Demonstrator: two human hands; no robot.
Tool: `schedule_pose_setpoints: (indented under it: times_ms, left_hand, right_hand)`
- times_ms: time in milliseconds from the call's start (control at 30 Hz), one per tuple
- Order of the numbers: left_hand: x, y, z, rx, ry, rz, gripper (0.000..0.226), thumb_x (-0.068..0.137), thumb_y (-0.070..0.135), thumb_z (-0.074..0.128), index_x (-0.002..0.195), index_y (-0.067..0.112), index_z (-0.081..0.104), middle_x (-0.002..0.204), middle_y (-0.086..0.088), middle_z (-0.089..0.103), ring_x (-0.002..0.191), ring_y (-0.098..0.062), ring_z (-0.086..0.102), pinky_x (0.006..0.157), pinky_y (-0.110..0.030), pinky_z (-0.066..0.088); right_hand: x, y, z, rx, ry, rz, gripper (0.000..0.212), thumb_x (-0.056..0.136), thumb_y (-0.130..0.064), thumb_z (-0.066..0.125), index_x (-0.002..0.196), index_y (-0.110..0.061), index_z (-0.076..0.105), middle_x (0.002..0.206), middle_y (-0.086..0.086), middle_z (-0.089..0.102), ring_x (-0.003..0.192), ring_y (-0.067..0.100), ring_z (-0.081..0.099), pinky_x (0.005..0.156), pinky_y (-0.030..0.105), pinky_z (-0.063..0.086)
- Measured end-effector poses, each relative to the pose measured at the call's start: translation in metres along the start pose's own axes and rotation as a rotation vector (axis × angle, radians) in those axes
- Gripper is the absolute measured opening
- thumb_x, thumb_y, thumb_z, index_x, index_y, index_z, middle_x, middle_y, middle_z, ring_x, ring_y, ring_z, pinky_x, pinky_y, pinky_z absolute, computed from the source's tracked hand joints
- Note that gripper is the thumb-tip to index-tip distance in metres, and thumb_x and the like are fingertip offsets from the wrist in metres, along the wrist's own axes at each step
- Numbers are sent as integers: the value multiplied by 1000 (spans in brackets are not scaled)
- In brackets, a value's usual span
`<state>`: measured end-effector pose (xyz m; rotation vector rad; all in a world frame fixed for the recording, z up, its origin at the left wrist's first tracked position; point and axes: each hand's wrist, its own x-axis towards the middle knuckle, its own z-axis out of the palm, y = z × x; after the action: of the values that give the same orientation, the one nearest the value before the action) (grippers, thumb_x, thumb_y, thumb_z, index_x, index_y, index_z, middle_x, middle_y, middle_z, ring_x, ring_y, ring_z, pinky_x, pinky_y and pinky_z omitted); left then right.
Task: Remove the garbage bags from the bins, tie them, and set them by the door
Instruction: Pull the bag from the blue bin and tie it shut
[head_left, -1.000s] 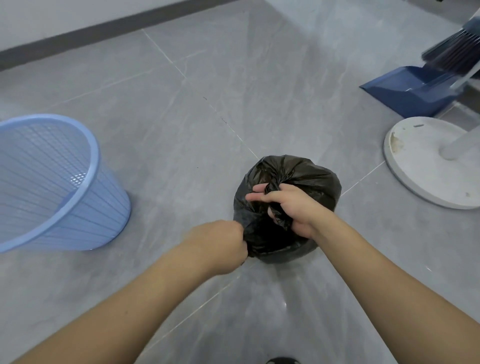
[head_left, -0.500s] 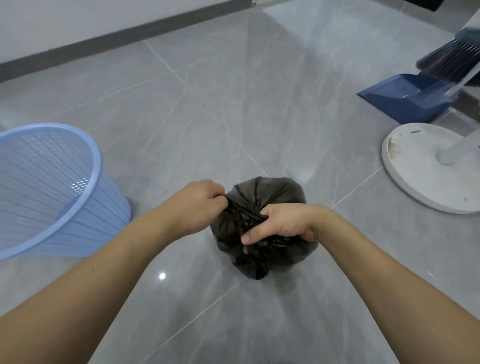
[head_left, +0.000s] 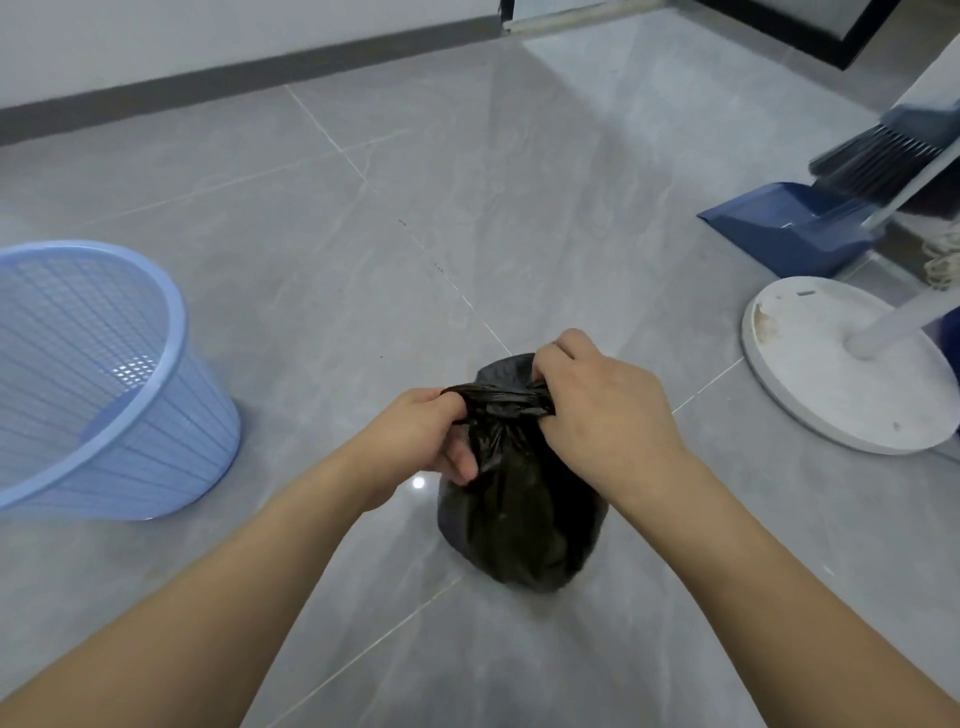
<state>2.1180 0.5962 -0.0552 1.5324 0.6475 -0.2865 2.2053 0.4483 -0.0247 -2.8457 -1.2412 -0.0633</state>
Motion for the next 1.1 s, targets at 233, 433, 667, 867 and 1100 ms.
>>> schedule_pose_setpoints:
  times_ms: [233,433,667,867,1100]
  left_hand:
    - [5,3,4,-135,284,210,26,95,7,40,95,-3,65,83,-2,63,65,-1,60,59,-7,44]
    - [22,4,18,-114,196,35,23,92,15,38,84,4,57,70,-3,55,68,-22,58,63,-29,44]
    - [14,-1,22,384,110,59,51,62,62,58,107,44,40,96,7,64,105,-17,50,96,-34,30]
    - [15,-7,34,959,420,396,21,84,34,50,105,35,52,84,10,61,103,-20,43,83,-36,18]
    - [25,-17,27,1115,593,735,26,77,14,44,81,25,67,95,4,55,96,-25,47,90,-39,19]
  right_hand:
    - [-12,21,28,198,273,-303,20,73,-11,64,90,-19,68,88,-5,66,75,21,62,50,27,42]
    - [-16,24,38,330,379,-311,27,84,-14,62,109,-20,70,95,-5,67,70,12,59,49,24,44]
    - [-2,41,32,478,-58,5,17,90,-25,58,104,-23,66,93,-13,55,92,12,57,77,29,44]
    - [3,43,16,931,-500,244,26,90,-30,62,77,-8,63,69,3,57,66,16,54,62,36,41]
    - [-5,49,25,1399,-802,421,41,61,-37,70,89,-8,68,96,22,51,88,36,40,60,34,26]
